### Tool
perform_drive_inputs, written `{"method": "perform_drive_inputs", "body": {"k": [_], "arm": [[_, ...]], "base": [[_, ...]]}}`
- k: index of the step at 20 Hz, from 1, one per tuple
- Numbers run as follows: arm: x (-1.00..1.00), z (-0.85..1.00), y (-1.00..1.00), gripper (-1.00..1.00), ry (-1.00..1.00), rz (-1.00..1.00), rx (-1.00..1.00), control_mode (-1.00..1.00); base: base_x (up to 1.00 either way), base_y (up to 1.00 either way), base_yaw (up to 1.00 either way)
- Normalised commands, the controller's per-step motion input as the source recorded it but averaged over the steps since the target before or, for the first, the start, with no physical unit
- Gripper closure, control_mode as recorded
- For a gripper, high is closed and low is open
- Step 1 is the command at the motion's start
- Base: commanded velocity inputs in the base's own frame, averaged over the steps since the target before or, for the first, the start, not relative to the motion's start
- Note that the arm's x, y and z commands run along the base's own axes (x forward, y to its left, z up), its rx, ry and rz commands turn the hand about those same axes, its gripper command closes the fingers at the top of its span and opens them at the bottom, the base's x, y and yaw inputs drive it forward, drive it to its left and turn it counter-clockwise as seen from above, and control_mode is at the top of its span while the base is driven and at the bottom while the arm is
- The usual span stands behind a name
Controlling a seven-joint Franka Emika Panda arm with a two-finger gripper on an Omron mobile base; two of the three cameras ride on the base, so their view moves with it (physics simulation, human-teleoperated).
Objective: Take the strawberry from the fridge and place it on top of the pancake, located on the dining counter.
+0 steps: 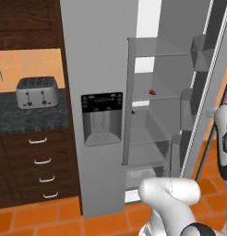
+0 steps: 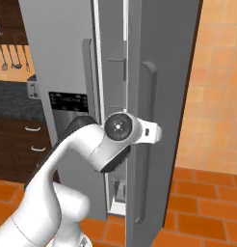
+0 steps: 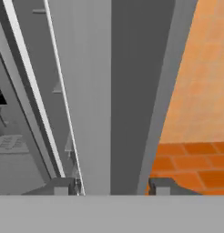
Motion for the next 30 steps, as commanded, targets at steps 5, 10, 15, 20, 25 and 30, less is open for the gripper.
{"method": "perform_drive_inputs", "body": {"k": [5,10,15,20,25,30], "arm": [[-0.57,0.25,0.74,-1.00,0.09,-0.02,-0.49,-1.00],[0.39,-0.53,0.99,-1.00,0.53,-0.12,-0.70,-1.00],[0.72,-0.46,0.29,-1.00,0.17,-0.07,-0.27,-1.00],[1.00,-0.44,0.04,-1.00,0.08,-0.09,-0.15,-1.00],[0.87,-0.29,-0.40,-1.00,0.11,-0.13,-0.01,-1.00],[0.50,-0.32,-0.65,-1.00,0.12,-0.22,0.00,-1.00]], "base": [[0.00,0.00,0.00],[0.00,0.00,0.00],[0.00,0.00,0.00],[0.00,0.00,0.00],[0.00,0.00,0.00],[0.00,0.00,0.00]]}}
